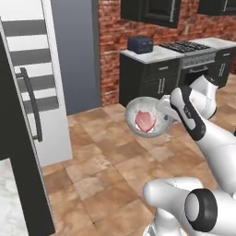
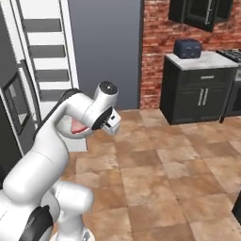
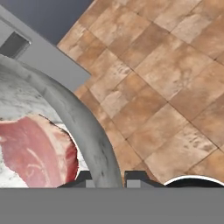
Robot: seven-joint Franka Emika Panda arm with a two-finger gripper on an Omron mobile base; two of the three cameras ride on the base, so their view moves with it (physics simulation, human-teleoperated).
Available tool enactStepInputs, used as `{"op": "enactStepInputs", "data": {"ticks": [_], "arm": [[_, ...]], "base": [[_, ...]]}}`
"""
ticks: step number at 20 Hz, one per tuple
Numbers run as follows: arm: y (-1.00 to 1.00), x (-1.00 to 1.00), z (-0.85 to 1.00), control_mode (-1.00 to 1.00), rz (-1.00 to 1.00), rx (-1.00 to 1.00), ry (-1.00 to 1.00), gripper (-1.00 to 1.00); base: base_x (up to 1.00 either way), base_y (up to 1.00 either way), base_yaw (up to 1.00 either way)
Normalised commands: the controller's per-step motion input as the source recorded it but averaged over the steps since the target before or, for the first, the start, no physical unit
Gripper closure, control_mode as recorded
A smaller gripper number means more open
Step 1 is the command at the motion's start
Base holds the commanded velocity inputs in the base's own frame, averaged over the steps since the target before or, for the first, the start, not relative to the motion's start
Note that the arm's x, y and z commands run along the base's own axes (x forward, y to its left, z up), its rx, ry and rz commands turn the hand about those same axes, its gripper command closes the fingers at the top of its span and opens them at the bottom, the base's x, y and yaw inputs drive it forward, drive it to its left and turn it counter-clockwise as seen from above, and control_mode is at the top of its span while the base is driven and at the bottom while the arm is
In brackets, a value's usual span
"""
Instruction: Move the glass cup from next to the sink to the open cabinet. Then, move the bowl with the steak to the fridge to clear the area for faucet cleaning.
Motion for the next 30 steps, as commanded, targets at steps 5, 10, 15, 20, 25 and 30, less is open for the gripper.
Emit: {"op": "enactStepInputs", "data": {"ticks": [5,10,15,20,25,30], "arm": [[0.00,0.00,0.00,1.00,0.00,0.00,0.00,1.00],[0.00,0.00,0.00,1.00,0.00,0.00,0.00,1.00],[0.00,0.00,0.00,1.00,0.00,0.00,0.00,1.00],[0.00,0.00,0.00,1.00,0.00,0.00,0.00,1.00],[0.00,0.00,0.00,1.00,0.00,0.00,0.00,1.00],[0.00,0.00,0.00,1.00,0.00,0.00,0.00,1.00]], "base": [[1.00,0.03,0.16],[0.99,-0.13,0.40],[0.65,-0.32,0.55],[0.46,-0.39,0.58],[0.39,-0.41,0.59],[0.16,-0.55,0.57]]}}
